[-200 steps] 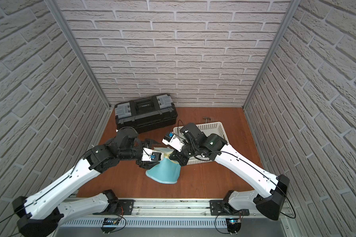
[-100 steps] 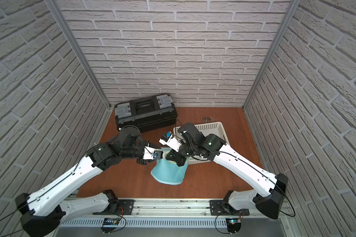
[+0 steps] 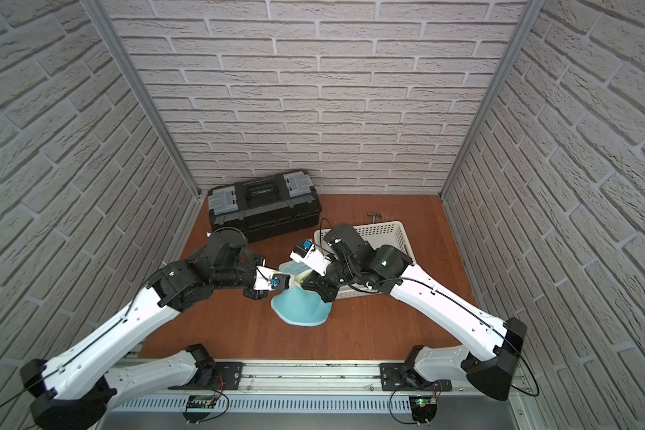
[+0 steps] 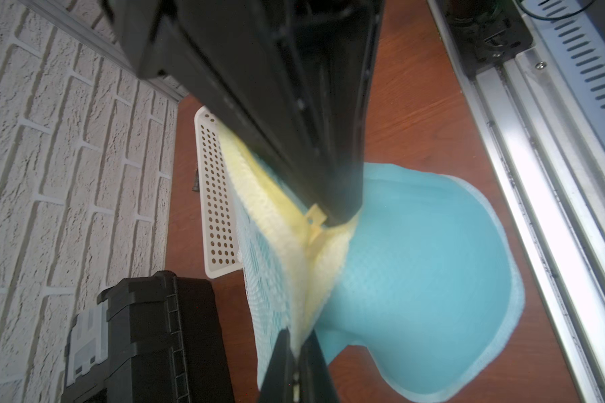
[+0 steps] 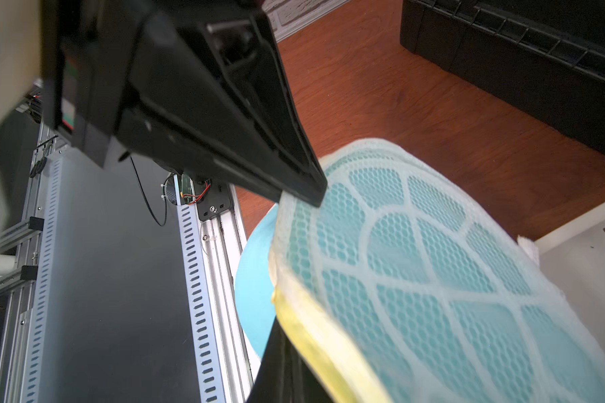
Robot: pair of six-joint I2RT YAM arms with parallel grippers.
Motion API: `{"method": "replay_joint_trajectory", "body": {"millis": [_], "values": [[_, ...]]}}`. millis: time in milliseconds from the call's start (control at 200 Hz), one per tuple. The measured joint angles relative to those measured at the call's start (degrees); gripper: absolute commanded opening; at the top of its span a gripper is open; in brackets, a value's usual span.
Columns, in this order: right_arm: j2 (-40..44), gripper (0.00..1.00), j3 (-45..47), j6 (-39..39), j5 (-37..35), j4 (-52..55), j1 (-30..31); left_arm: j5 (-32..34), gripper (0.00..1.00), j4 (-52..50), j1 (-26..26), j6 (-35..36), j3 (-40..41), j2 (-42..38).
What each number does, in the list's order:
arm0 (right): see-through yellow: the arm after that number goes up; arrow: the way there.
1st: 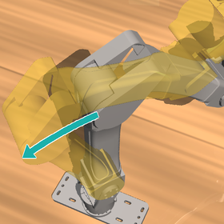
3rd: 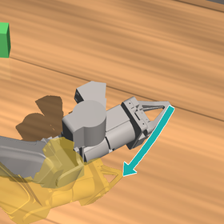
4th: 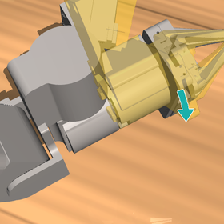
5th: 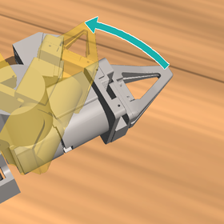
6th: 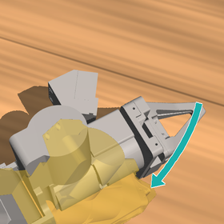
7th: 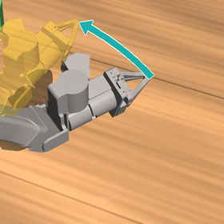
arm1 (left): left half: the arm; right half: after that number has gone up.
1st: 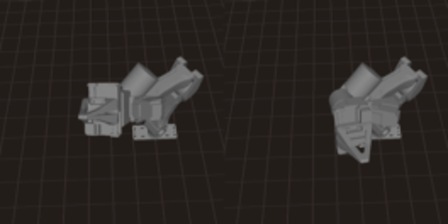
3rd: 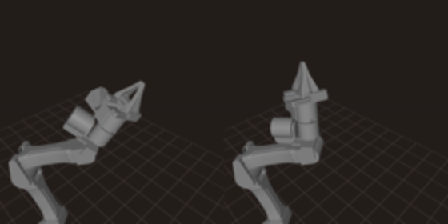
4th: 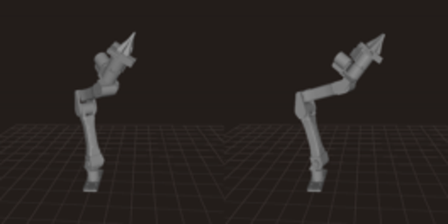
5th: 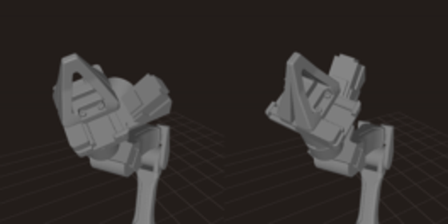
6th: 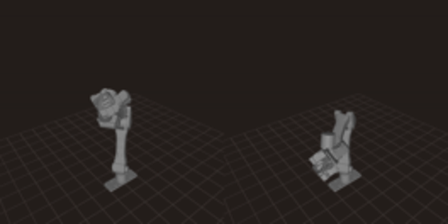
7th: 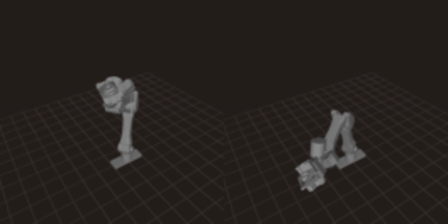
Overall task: Turn the laundry bag inside out
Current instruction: Zip the zipper on the laundry bag.
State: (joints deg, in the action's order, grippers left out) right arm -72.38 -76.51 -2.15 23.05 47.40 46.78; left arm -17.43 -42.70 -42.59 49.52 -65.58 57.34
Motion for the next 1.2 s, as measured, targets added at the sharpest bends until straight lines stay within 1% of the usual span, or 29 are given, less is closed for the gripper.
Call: {"method": "replay_joint_trajectory", "body": {"millis": [220,470,475,485,535,565,605,635,675,715,785,940,1025,1085,1200], "values": [[4.57,0.03,2.97,-0.13,-0.74,0.68,-2.21,-1.44,0.00,-0.17,3.63,0.44,2.21,-5.01],[6.25,0.03,4.96,-0.52,0.20,2.36,-5.60,-2.73,0.00,-0.39,7.28,1.01,4.55,-9.51],[6.25,0.03,4.96,-0.52,0.22,2.38,-5.62,-2.78,0.01,-0.42,7.32,1.03,4.59,-9.60],[6.25,0.03,4.96,-0.57,0.28,2.38,-5.66,-2.82,0.06,-0.42,7.39,1.03,4.59,-9.66],[6.25,0.03,4.96,-0.70,0.37,2.43,-5.75,-2.95,0.35,-0.48,7.74,1.05,4.61,-9.99],[6.25,0.03,4.94,-0.74,0.28,2.71,-5.77,-2.95,0.47,-0.42,7.85,1.22,4.61,-10.08],[6.19,0.03,4.96,-0.85,0.24,3.54,-5.90,-2.82,0.59,-0.28,8.13,0.87,4.66,-10.21],[6.05,0.03,4.94,-0.90,0.24,4.22,-6.01,-2.80,0.64,-0.13,8.22,0.76,4.70,-10.21],[5.75,0.03,4.87,-0.94,0.39,4.85,-6.08,-2.84,0.69,0.07,8.33,0.31,4.72,-10.12],[5.18,0.03,4.57,-1.03,0.52,5.46,-5.99,-2.89,0.72,0.37,8.11,-0.11,4.72,-9.90],[4.09,0.03,4.07,-1.01,0.68,5.73,-5.33,-2.95,0.75,1.03,6.62,-0.98,4.68,-9.20],[1.84,0.03,2.23,-0.61,1.03,5.53,-3.02,-1.62,0.79,1.53,-0.63,-2.75,3.48,-5.42],[0.85,0.03,1.14,-0.28,1.27,5.14,-1.79,-0.79,0.80,1.77,-3.69,-3.34,2.34,-2.58],[0.33,0.03,0.50,-0.20,1.36,4.90,-1.11,-0.35,0.80,1.99,-4.83,-3.61,1.62,-0.79],[-0.22,0.03,-0.33,-0.17,1.49,4.42,-0.42,0.66,0.77,2.21,-5.11,-3.65,0.94,1.57]]}}
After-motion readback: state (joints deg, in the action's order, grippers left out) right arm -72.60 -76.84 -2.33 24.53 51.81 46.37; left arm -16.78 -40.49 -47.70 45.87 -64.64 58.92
